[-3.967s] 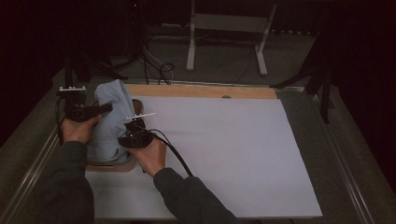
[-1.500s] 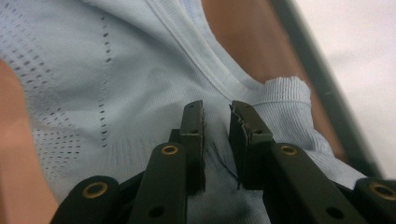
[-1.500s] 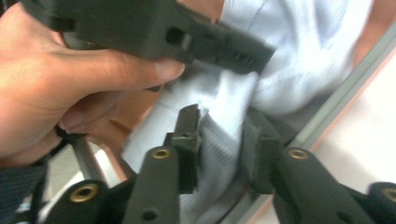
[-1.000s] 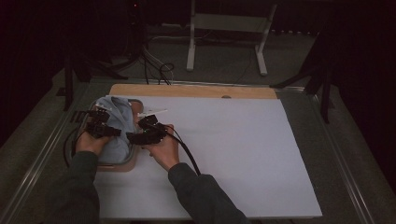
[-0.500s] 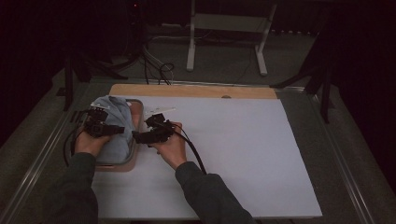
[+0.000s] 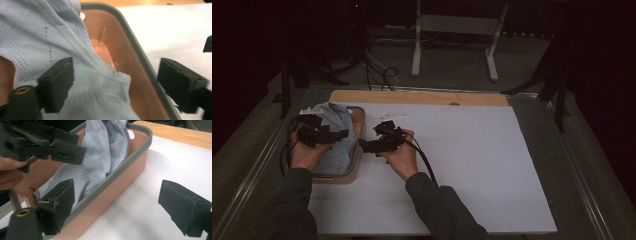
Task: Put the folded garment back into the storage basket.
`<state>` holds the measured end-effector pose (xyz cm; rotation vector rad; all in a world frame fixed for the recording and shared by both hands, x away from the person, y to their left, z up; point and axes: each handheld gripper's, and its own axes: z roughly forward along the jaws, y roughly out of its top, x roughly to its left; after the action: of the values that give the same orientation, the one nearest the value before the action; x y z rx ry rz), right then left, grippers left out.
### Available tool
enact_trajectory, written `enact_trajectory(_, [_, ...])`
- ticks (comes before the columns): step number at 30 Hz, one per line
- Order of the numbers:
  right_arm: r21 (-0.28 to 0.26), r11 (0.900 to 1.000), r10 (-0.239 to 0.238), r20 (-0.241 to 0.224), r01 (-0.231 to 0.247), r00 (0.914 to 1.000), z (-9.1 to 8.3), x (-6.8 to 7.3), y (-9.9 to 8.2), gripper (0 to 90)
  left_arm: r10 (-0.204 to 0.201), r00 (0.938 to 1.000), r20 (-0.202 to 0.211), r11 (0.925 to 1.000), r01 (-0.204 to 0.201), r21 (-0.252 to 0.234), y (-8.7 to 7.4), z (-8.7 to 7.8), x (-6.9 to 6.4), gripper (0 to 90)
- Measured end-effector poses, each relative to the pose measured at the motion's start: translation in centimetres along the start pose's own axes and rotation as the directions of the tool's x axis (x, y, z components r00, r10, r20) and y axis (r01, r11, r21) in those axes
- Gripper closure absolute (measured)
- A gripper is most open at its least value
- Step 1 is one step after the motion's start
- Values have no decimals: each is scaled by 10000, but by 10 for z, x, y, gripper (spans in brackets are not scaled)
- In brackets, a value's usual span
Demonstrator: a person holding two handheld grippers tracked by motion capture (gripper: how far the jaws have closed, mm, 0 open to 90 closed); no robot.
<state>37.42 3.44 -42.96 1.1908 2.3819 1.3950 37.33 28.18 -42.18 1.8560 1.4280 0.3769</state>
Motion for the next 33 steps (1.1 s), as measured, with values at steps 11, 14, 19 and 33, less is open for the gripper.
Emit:
enact_trajectory(11, [51, 9999, -146, 191, 145, 9997, -17, -11, -2, 94, 610, 9977, -291, 9943, -633, -854, -8, -16, -27, 5])
enact_trajectory(14, [16, 9999, -153, 274, 153, 9995, -20, -13, -3, 92, 691, 9972, -284, 9931, -714, -934, -11, -18, -33, 5])
enact_trajectory(19, [-49, 9999, 92, 347, -91, 9994, -29, -19, -6, 91, 920, 9957, -128, 9871, -929, -1307, -21, -22, -48, 4])
enact_trajectory(33, [-210, 9996, -154, 515, 165, 9986, -45, -31, -14, 88, 1148, 9934, 0, 9715, -1123, -2088, -41, -33, -60, 4])
